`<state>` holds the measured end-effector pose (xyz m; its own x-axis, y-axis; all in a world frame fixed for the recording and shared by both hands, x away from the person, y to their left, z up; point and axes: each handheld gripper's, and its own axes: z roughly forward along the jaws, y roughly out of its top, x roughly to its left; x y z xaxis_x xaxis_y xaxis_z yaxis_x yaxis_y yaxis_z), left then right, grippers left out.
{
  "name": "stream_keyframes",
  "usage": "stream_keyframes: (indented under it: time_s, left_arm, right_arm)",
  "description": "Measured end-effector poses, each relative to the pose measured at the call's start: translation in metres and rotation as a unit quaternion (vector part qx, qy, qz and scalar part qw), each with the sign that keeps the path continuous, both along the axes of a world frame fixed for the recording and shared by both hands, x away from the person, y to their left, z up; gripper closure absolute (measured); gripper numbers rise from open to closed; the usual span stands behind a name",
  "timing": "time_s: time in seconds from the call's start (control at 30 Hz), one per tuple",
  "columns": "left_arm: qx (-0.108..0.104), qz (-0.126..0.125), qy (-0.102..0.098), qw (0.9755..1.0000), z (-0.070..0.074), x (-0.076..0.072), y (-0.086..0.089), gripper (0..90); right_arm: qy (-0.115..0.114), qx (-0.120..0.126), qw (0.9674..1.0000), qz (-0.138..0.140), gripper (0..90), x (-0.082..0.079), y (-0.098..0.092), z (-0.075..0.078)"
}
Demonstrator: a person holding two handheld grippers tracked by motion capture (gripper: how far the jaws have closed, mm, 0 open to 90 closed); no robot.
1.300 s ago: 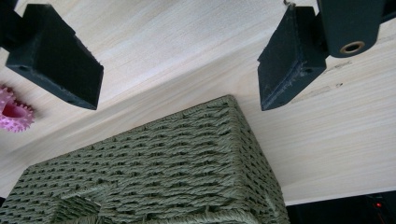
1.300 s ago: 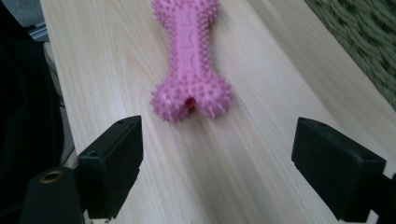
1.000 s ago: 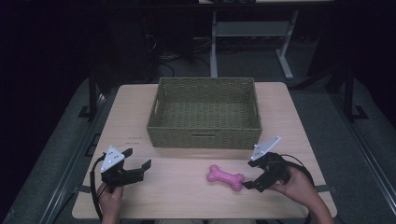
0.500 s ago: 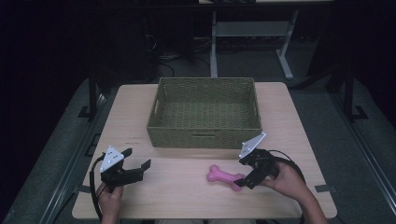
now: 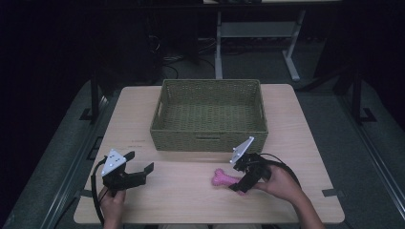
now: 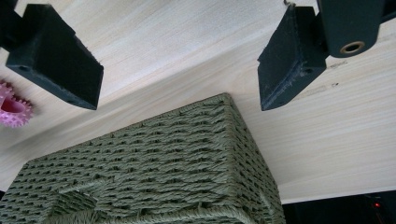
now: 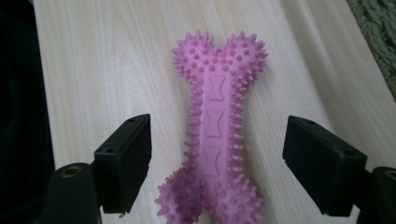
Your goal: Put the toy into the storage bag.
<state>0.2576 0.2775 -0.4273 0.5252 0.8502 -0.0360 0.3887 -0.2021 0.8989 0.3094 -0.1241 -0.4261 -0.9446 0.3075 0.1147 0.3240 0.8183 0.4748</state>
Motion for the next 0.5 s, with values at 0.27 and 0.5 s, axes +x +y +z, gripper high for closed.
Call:
stream_keyframes:
  time_s: [0.27, 0.5]
  left_arm:
    - [0.0, 0.001, 0.0, 1.0, 0.0, 0.0, 0.001, 13.8]
    - [-0.001, 0.002, 0.001, 1.0, 0.0, 0.0, 0.001, 13.9]
  right_arm:
    - [0.0, -0.014, 0.9998, 0.013, 34.1, 0.001, 0.01, -0.008]
    - [-0.004, -0.03, 0.9993, 0.022, 42.3, 0.001, 0.016, -0.014]
